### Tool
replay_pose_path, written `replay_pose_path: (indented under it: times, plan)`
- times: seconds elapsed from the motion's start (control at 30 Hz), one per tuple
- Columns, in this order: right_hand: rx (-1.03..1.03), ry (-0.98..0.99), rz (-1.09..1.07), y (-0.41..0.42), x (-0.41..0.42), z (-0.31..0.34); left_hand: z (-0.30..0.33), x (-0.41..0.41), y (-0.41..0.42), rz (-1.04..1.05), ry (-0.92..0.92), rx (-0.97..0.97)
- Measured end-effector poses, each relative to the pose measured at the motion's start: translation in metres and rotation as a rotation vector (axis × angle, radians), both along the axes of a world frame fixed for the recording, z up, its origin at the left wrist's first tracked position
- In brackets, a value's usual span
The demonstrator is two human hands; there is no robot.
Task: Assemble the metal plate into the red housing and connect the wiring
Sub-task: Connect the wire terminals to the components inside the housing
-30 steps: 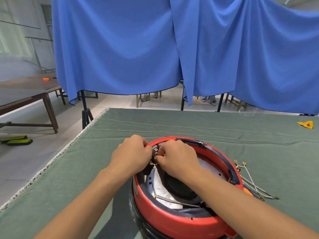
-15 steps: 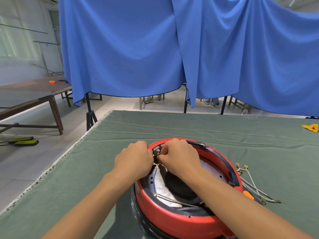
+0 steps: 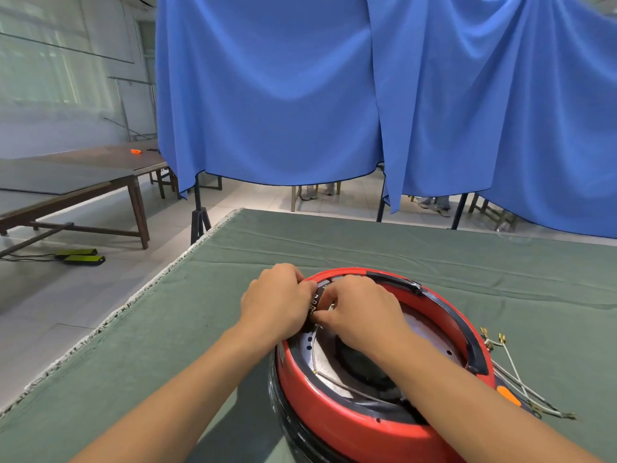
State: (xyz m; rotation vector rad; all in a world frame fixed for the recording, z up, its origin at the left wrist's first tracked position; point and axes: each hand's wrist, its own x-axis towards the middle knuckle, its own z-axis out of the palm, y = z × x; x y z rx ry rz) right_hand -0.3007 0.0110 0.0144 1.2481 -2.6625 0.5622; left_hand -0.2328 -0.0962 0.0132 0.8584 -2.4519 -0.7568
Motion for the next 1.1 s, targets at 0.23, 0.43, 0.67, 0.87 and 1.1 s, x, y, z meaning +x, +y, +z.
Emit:
replay_pose_path:
  times: [0.23, 0.43, 0.67, 0.87, 1.1]
  plan:
    - [0.050, -0.001, 0.015, 0.0029, -0.0046, 0.0036, -0.0062, -0.0033, -0.0048, 0.017, 0.041, 0.087]
    - [0.055, 0.113, 0.021, 0.0022, -0.0003, 0.0013, -0.0072, -0.0052, -0.0056, 0.008, 0.032, 0.084]
    - [0.039, 0.146, 0.013, 0.0011, 0.0036, 0.0006, -0.0052, -0.0040, -0.0035, 0.014, 0.018, 0.038]
    - [0.025, 0.122, 0.006, 0.0010, 0.0030, 0.0003, -0.0034, -0.0030, -0.0020, 0.036, 0.018, 0.013]
    - [0.022, 0.117, 0.004, 0.0002, 0.0030, -0.0007, -0.0023, -0.0020, -0.0004, 0.053, 0.029, -0.029]
